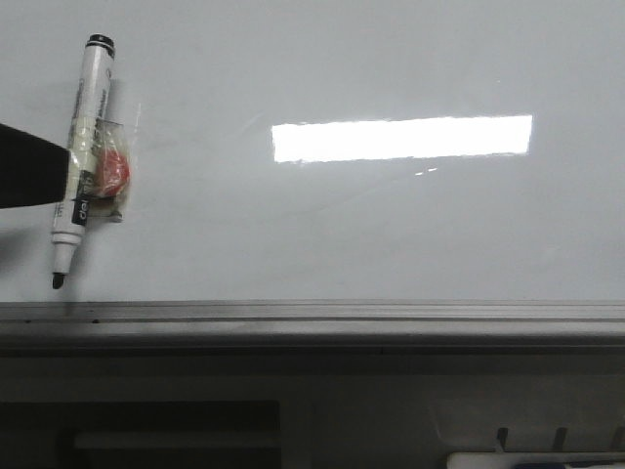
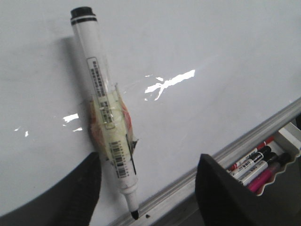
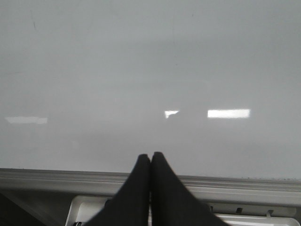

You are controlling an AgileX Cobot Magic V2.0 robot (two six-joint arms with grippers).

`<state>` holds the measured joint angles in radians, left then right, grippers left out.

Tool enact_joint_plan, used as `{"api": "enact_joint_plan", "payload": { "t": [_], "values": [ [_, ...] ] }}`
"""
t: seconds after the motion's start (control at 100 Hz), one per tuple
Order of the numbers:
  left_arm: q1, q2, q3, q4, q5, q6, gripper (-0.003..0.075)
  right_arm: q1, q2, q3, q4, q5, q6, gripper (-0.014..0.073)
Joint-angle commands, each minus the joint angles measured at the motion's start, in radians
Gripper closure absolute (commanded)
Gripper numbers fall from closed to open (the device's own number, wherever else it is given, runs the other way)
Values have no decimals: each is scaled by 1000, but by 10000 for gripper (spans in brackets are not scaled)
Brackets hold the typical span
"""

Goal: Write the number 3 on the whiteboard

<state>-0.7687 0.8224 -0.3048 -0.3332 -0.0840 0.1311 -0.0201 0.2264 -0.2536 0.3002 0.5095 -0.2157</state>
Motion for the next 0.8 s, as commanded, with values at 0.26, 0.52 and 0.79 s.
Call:
{"api": "enact_joint_plan", "payload": {
  "t": [0.26,0.52,0.79],
  "values": [
    [-9,131,-43,-77,-129,-11,248,-1,20,-37,11,-67,-9,655],
    [-9,215,-55,-93,-157,-10,265,-1,20,-37,11,-71,-9,655],
    [-9,257,-53,-130,-157,-4,739,-1,20,-37,11,-69,-9,655]
  ]
}}
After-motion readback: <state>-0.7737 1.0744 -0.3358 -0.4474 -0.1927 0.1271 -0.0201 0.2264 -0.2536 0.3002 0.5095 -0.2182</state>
